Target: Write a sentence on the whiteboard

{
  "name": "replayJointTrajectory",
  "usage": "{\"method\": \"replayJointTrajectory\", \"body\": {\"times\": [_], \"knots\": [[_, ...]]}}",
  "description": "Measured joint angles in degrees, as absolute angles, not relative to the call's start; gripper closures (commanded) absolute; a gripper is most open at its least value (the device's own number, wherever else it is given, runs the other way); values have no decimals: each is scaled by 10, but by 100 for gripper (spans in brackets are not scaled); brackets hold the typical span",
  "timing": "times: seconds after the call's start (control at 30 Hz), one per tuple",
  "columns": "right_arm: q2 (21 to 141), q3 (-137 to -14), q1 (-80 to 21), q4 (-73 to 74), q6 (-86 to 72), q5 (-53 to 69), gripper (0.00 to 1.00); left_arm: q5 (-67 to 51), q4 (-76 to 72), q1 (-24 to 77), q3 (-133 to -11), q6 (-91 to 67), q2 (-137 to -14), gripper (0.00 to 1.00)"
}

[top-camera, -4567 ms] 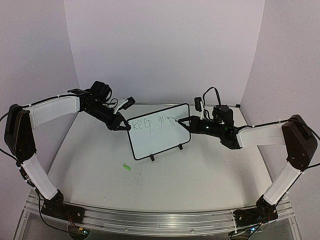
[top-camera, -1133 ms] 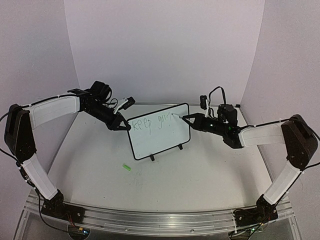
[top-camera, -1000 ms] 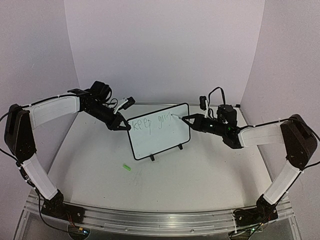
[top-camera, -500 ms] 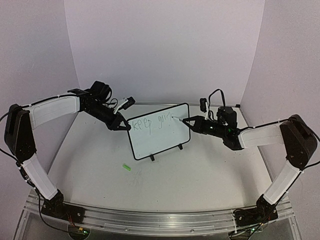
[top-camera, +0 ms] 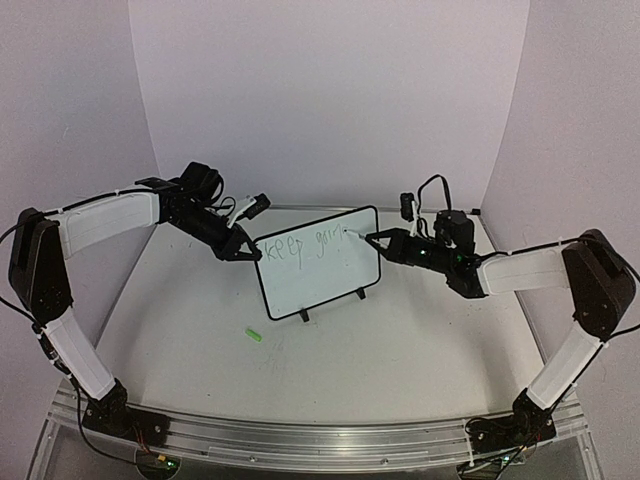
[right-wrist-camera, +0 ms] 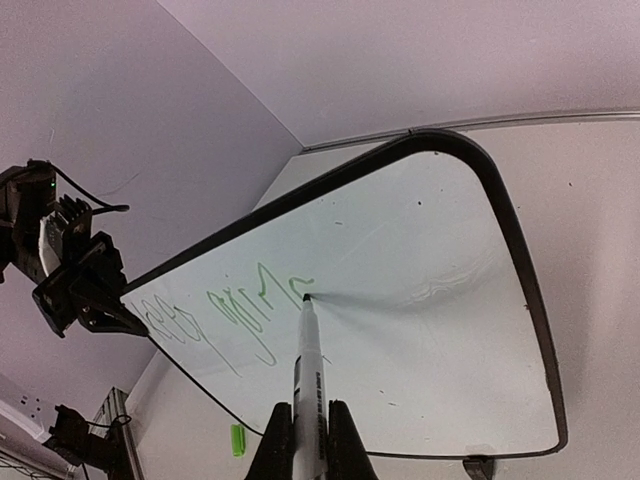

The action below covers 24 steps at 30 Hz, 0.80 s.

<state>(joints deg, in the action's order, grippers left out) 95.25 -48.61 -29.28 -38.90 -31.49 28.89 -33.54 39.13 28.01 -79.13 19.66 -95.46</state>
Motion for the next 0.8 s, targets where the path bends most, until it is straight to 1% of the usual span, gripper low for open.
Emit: {"method": "replayJointTrajectory", "body": {"times": [0.8], "knots": [[948, -482, -293, -386, -311, 279, 100, -335, 391, 280, -792, 197, -955, 100]]}}
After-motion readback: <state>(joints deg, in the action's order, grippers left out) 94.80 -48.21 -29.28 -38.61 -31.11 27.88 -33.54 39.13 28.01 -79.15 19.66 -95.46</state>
